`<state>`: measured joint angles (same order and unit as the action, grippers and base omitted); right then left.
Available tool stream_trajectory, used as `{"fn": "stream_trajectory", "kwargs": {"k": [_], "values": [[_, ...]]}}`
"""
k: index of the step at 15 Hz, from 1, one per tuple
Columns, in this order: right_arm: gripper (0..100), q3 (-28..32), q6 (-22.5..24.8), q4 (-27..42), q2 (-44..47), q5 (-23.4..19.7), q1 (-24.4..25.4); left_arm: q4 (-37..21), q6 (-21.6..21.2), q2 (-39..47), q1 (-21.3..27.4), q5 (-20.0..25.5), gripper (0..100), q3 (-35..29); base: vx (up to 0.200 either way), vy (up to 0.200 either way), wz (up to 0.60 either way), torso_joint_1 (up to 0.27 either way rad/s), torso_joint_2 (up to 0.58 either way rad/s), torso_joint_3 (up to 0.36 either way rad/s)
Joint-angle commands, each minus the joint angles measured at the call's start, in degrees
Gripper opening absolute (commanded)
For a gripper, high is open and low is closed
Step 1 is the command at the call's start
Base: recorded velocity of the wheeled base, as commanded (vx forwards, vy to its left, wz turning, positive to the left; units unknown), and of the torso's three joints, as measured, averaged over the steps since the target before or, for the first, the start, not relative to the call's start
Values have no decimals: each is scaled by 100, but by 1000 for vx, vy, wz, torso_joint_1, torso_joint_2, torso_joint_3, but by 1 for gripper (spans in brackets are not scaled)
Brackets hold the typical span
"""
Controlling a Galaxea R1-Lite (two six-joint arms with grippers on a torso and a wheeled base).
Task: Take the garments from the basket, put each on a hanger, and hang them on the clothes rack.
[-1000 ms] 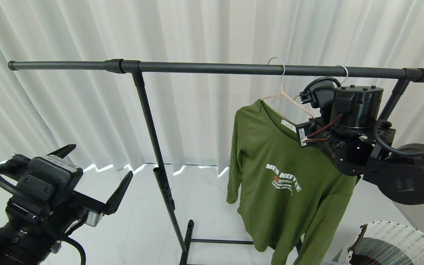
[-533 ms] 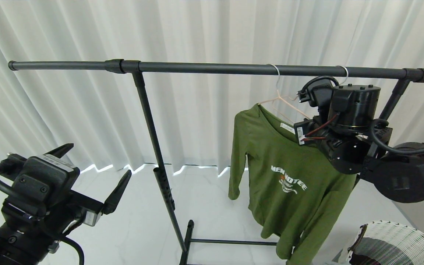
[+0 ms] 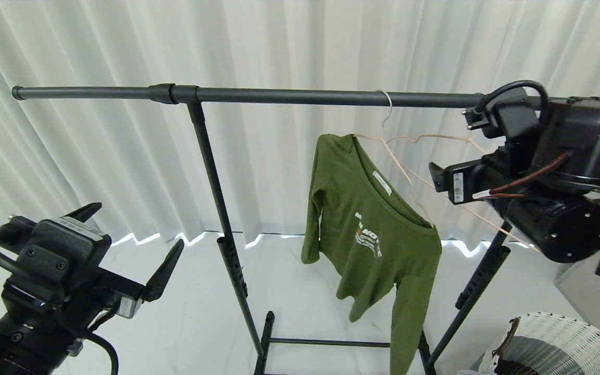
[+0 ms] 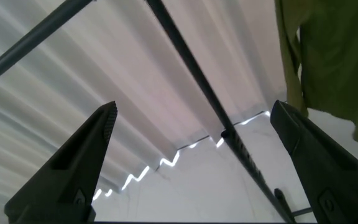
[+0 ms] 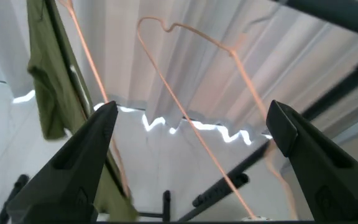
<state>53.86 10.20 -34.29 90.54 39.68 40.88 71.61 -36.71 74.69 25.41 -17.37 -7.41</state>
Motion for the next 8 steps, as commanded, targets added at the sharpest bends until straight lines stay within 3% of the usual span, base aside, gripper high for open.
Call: {"fn": "stream_trajectory", "kwargs": {"k": [1,2,6,8], "values": [[100,-666,324,160,-1056,5,-62,2,-3,19,-203,-3,100,73,0,0,0,0,0,0],[100,-895,579,379,-1390,-4,-238,2,-3,10,-334,-3,100,108,0,0,0,0,0,0],[100,-1607,1054,1460,-2559,-101,-1003,2,14,-16,-660,-3,100,135,-200,0,0,8,5,1],[100,-2020,1379,1548,-2972,-241,-1618,11,32,-25,-765,-3,100,196,-200,0,0,-10,-2,7]]}}
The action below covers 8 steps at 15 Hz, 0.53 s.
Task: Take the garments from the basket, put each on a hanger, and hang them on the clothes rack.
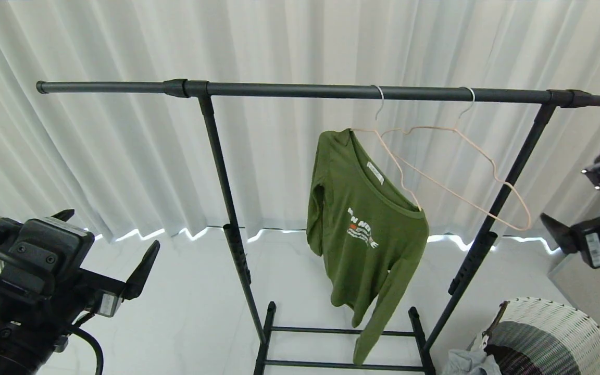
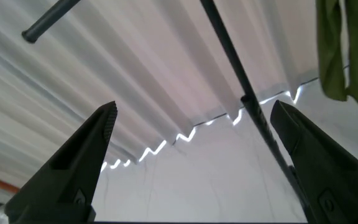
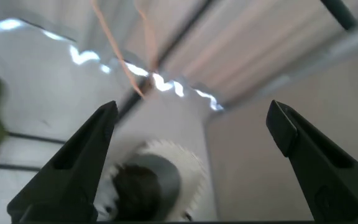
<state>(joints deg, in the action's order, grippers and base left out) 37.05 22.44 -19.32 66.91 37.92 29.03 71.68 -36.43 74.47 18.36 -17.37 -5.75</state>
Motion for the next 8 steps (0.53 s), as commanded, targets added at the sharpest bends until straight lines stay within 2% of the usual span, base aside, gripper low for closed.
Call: {"fn": "stream_trajectory", "kwargs": {"k": [1,4,6,8], "values": [[100,-506,322,51,-785,-154,-846,4,13,-38,-140,-3,100,57,-200,0,0,2,7,-2],[100,-813,498,43,-1066,-365,-1637,4,276,-161,-192,6,100,215,-200,0,0,2,4,4],[100,-927,498,34,-1172,-365,-1778,4,443,-170,-192,-12,100,285,0,0,0,0,0,0],[100,-1042,498,34,-1251,-374,-1786,-31,1384,-126,-271,-223,100,224,0,0,0,0,0,0]]}}
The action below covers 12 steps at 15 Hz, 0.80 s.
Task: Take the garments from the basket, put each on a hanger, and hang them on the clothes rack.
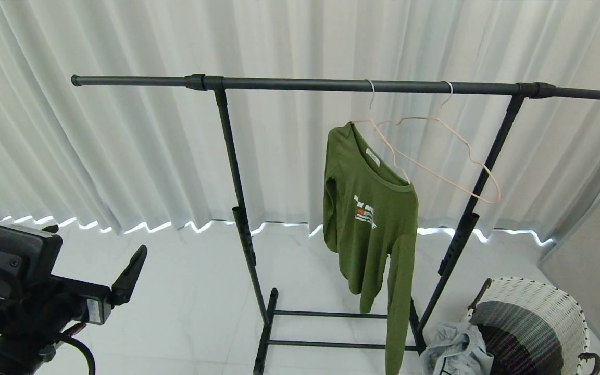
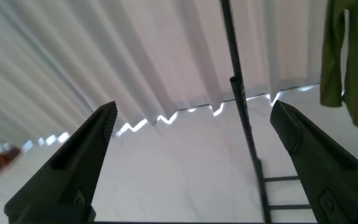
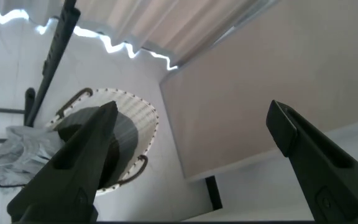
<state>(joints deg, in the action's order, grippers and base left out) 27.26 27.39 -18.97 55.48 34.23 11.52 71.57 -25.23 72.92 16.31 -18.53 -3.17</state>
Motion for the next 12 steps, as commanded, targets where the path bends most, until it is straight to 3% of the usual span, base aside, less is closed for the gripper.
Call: {"fn": "stream_trajectory", "kwargs": {"k": [1,3,6,12], "values": [[100,-159,12,-2,-151,5,-36,-56,476,38,-225,-204,100,1,0,0,0,0,0,0],[100,-203,38,-2,-169,5,-36,-143,669,46,-585,-204,100,53,0,0,0,0,0,0],[100,-203,73,-2,-151,-4,-36,-143,704,90,-568,-133,100,185,0,0,0,-123,290,154],[100,-291,188,7,-151,-4,-36,-143,827,574,-23,-63,100,299,0,0,0,-215,496,272]]}}
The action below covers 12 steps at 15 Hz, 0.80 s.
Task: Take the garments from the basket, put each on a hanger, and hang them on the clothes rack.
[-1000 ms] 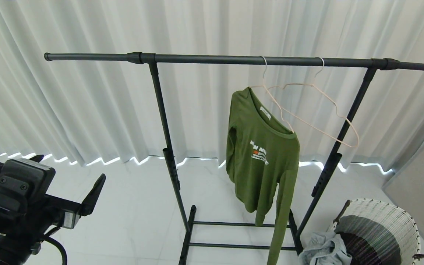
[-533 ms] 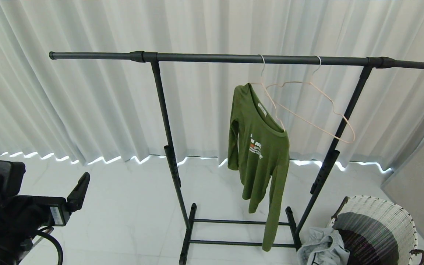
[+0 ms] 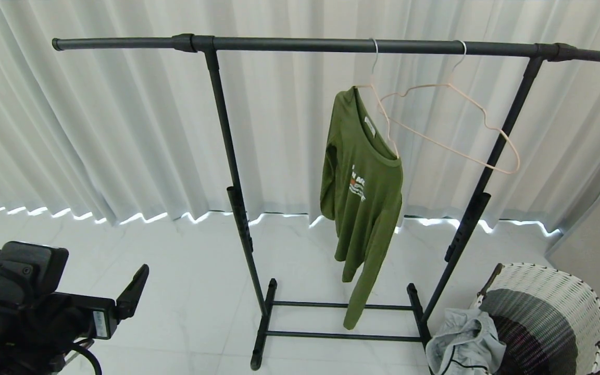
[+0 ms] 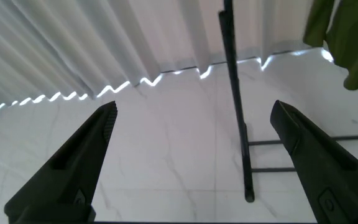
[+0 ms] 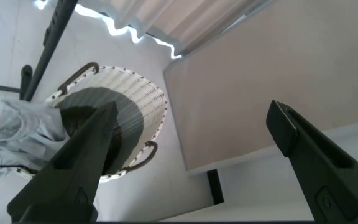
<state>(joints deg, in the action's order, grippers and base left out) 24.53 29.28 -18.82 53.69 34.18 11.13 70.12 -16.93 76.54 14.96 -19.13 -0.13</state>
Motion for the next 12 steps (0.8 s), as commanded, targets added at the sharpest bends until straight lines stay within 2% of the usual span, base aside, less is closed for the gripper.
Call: {"fn": "stream_trajectory", "kwargs": {"k": [1,2,4,12], "values": [[100,-27,16,-7,28,1,3,2,-12,229,174,-3,100,13,0,0,0,-217,515,290],[100,-53,25,1,28,1,3,2,-29,291,376,-12,100,13,0,0,0,-207,505,300],[100,-106,25,1,28,1,12,2,-82,405,464,-30,100,13,0,0,0,-210,491,283],[100,-282,60,-16,10,-8,12,10,-135,458,447,-197,100,13,0,0,0,-183,473,295]]}}
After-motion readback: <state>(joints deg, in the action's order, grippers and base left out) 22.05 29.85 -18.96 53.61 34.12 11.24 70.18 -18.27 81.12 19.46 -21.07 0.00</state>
